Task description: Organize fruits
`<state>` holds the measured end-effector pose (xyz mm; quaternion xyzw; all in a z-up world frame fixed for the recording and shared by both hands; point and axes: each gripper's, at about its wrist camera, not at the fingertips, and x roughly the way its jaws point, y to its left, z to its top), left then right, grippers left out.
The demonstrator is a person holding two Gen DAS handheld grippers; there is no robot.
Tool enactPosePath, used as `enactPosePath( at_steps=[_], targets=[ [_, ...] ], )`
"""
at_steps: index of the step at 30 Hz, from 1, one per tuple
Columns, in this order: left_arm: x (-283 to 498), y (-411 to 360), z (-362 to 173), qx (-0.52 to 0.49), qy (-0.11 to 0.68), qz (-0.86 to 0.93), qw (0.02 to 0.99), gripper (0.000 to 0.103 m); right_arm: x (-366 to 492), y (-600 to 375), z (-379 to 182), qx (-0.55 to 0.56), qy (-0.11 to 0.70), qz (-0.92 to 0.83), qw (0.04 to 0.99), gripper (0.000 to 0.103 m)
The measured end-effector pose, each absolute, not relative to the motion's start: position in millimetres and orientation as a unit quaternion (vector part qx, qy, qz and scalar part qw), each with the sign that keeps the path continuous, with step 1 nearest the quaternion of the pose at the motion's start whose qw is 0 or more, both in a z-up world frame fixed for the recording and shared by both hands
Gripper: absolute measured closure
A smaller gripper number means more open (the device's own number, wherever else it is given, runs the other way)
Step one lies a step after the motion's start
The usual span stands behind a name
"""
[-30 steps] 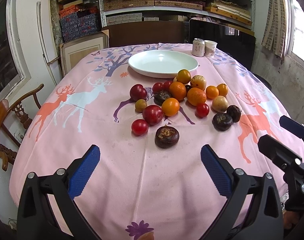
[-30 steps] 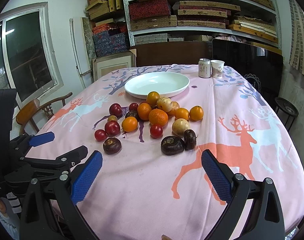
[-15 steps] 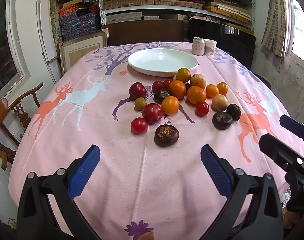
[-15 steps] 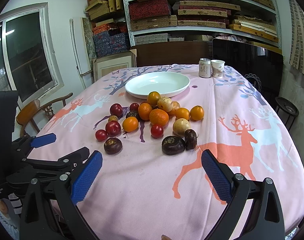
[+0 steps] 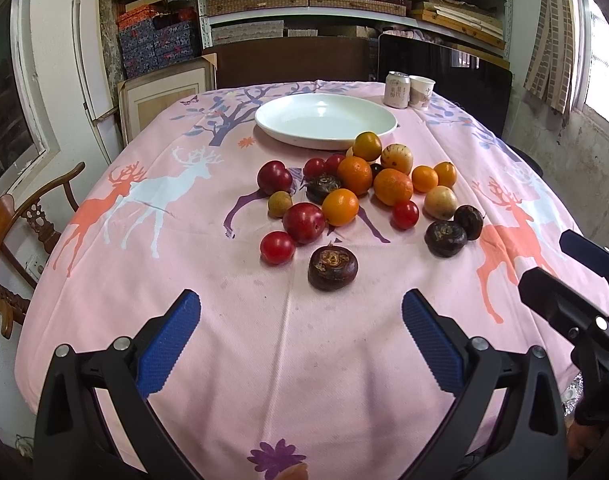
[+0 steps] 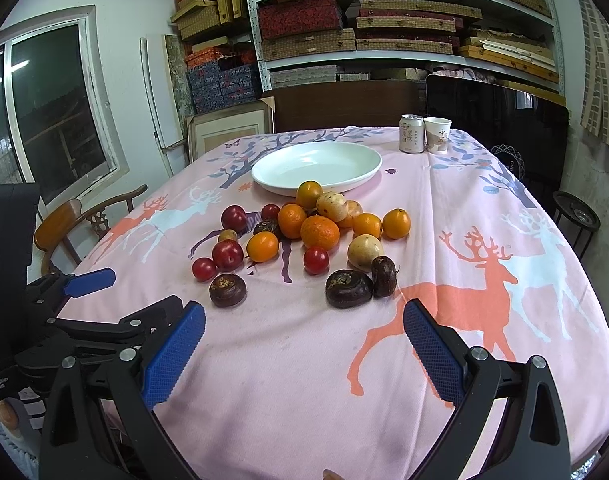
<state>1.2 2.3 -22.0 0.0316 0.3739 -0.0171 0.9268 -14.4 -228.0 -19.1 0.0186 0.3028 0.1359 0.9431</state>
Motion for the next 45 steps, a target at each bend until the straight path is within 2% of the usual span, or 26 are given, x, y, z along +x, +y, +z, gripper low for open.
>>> enactPosePath(
  at_steps=[31, 45],
  targets=[
    [1.8, -1.6, -34.4, 0.030, 0.387, -0.018, 0.922, 0.004, -20.8, -215.9, -32.1, 0.022, 0.310, 0.137, 0.940, 0.003],
    [32.5, 7.8, -48.8, 0.014, 0.404, -0.037, 0.914, 0.004, -3.5, -214.8, -59.8, 0.041, 0.364, 0.140, 0.920, 0.003]
  ],
)
